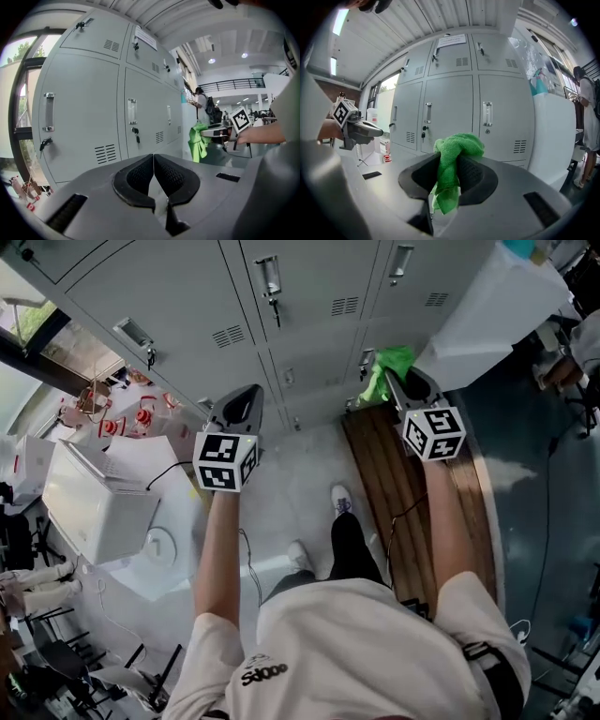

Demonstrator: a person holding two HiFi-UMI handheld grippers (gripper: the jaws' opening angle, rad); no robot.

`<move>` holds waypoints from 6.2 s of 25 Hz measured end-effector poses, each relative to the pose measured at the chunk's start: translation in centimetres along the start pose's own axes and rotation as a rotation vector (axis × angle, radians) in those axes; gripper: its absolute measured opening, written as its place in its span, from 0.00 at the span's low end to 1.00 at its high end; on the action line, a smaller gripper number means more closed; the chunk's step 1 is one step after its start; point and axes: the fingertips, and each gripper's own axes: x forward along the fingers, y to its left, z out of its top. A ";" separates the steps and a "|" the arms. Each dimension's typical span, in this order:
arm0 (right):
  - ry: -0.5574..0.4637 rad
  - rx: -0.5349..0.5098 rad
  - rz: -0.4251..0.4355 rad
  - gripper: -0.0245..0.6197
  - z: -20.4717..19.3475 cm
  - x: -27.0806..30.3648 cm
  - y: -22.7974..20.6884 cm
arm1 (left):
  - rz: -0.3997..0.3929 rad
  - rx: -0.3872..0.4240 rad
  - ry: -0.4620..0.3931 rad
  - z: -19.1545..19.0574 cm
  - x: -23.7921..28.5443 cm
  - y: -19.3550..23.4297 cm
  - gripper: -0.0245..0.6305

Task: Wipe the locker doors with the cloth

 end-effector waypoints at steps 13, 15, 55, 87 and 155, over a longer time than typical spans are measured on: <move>0.031 -0.007 -0.071 0.17 -9.1 16.8 -7.0 | 0.029 -0.088 0.077 -6.1 7.1 1.9 0.07; 0.045 -0.017 -0.065 0.17 -10.3 18.6 -6.7 | 0.032 -0.085 0.089 -7.1 7.1 2.1 0.07; 0.125 -0.195 0.158 0.17 -17.4 26.2 7.9 | 0.046 -0.171 0.181 -16.6 8.6 3.6 0.07; 0.159 -0.082 0.183 0.17 -23.9 28.1 9.7 | 0.111 -0.221 0.256 -24.1 9.8 4.0 0.07; 0.680 -0.113 0.136 0.17 -46.8 29.8 -2.1 | -0.001 -0.281 0.355 -32.9 19.5 -2.0 0.07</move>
